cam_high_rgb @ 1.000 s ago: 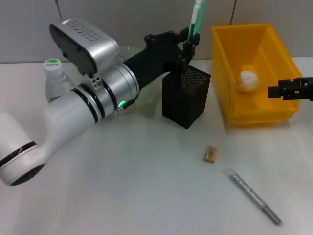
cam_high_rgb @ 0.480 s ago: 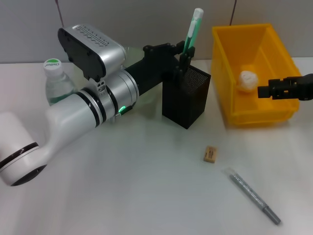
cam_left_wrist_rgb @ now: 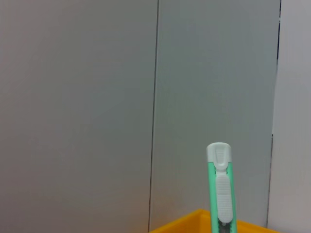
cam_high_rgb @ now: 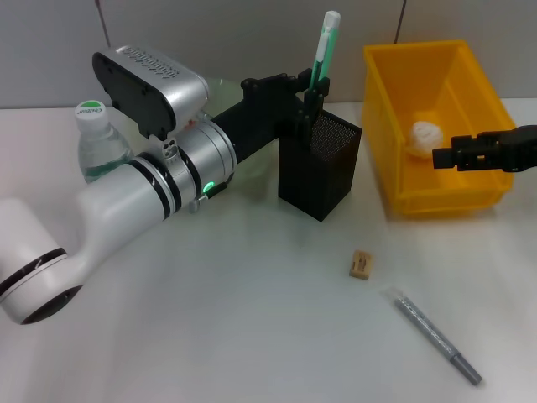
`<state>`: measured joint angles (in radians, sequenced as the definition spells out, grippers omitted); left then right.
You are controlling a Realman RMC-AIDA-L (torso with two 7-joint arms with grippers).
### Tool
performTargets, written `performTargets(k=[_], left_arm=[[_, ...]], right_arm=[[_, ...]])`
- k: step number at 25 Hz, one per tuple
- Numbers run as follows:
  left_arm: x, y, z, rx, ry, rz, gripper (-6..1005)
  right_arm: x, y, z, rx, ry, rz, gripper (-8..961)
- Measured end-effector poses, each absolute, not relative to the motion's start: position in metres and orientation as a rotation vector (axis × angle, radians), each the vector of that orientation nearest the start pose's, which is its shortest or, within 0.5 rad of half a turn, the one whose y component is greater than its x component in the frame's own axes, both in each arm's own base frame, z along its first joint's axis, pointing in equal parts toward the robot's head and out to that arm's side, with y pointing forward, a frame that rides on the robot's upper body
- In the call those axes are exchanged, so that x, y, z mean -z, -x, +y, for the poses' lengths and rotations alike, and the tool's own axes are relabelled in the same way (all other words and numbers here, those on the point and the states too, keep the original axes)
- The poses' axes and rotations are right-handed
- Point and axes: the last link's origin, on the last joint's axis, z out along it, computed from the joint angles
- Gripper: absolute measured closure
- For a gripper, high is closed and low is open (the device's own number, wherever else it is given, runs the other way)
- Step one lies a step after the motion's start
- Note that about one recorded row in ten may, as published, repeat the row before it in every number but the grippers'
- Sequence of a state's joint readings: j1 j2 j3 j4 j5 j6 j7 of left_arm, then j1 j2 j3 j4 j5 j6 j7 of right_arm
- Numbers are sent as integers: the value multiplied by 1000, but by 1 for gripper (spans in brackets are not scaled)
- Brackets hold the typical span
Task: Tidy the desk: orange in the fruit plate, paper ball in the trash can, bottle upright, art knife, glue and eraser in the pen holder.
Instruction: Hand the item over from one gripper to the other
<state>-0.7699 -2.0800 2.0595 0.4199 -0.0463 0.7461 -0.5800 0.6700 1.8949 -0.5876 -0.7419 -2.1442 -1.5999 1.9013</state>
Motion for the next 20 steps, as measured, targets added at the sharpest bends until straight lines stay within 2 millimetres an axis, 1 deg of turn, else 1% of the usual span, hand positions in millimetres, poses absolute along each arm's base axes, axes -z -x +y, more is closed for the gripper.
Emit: performTargets(k=[14, 20], left_arm=[[94, 143, 410, 879, 2266, -401, 803], [93, 144, 408, 893, 2264, -403, 803]], right_arm=[[-90, -250, 385, -556, 2598, 1026, 211], [-88, -249, 384, -580, 2605, 968, 211]])
